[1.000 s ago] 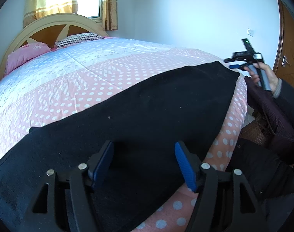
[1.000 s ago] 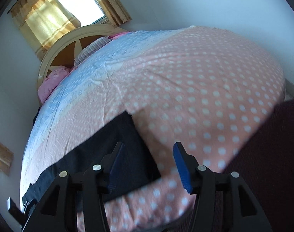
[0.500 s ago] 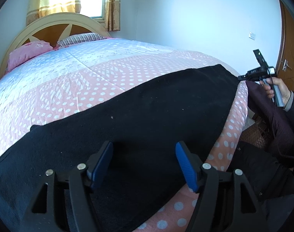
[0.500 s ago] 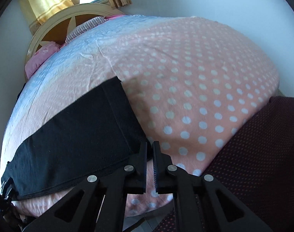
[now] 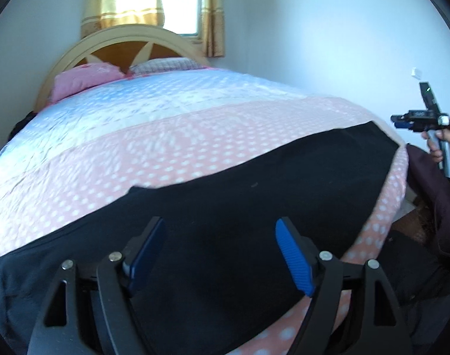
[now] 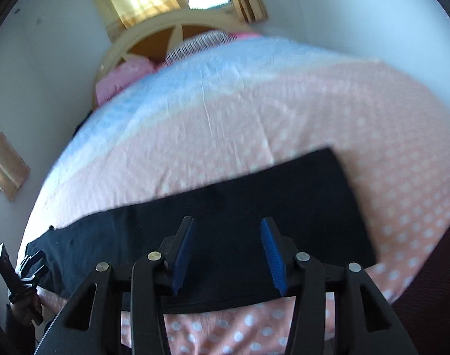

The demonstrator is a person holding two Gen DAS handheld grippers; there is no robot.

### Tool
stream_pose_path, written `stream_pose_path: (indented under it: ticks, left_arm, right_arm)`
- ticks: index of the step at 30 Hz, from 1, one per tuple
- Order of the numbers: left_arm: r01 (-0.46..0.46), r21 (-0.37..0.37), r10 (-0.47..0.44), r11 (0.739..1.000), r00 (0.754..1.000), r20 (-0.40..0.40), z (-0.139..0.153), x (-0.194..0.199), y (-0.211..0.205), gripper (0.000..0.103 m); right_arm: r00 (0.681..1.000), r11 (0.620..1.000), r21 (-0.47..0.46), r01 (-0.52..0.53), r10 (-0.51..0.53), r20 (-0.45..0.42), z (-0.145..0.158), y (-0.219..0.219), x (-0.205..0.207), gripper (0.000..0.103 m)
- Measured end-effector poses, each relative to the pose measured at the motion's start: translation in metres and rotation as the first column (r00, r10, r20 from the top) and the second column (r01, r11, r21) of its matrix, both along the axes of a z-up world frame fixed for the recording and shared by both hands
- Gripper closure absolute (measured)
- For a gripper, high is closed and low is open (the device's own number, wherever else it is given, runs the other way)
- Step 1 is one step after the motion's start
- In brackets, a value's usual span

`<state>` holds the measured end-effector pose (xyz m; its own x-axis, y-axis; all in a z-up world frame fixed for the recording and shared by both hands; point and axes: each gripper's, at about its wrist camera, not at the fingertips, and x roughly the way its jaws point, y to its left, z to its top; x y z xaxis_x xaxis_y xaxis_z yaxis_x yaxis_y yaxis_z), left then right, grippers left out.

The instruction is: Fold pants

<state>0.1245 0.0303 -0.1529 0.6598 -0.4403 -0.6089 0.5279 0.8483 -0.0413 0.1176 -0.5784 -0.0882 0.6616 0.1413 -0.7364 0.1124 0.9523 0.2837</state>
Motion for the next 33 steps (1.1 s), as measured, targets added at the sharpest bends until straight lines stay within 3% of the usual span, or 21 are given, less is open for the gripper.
stream_pose_path:
  ticks: [2,3,7,11,15,19,24,29,33]
  left_arm:
    - [-0.018,0.017,0.018,1.000,0.999,-0.027,-0.009,0.002,0.005,0.023]
    - [-0.024,0.029,0.025,0.999,0.999,-0.039,-0.013,0.003,0.007,0.023]
    - [-0.023,0.058,0.026,0.998,0.998,-0.049,-0.021,0.003,0.005,0.020]
    - [-0.014,0.080,0.018,0.997,0.998,-0.054,-0.019,0.001,0.005,0.019]
    - [-0.006,0.092,0.011,0.996,0.999,-0.051,-0.016,-0.007,0.013,0.018]
    - [-0.044,0.115,0.045,0.992,0.999,-0.003,-0.007,-0.014,0.028,0.017]
    - [-0.152,0.128,0.151,0.980,0.988,0.016,-0.008,-0.007,0.065,0.017]
    - [-0.249,0.076,0.250,0.965,0.968,0.003,-0.010,-0.001,0.103,0.017]
    - [-0.277,0.095,0.278,0.956,0.961,0.005,-0.015,0.003,0.112,0.017]
  right_arm:
    - [0.994,1.000,-0.011,0.021,-0.022,-0.106,-0.027,-0.005,0.010,0.055]
    - [0.997,1.000,-0.018,0.016,-0.017,-0.076,-0.026,-0.005,0.007,0.055]
    - [0.994,0.998,-0.055,0.026,-0.032,-0.109,-0.014,0.005,0.004,0.055]
    - [0.998,0.997,-0.065,-0.048,0.045,-0.045,0.010,0.040,0.008,0.055]
    - [0.982,0.982,0.017,-0.190,0.190,-0.003,0.030,0.098,0.038,0.055]
    - [0.944,0.939,0.099,-0.329,0.328,0.028,0.040,0.172,0.073,0.055]
    - [0.861,0.838,0.241,-0.489,0.508,-0.017,0.024,0.288,0.119,0.056]
    - [0.785,0.770,0.322,-0.551,0.609,-0.112,-0.012,0.389,0.153,0.061]
    - [0.748,0.753,0.378,-0.539,0.634,-0.195,-0.046,0.439,0.168,0.067]
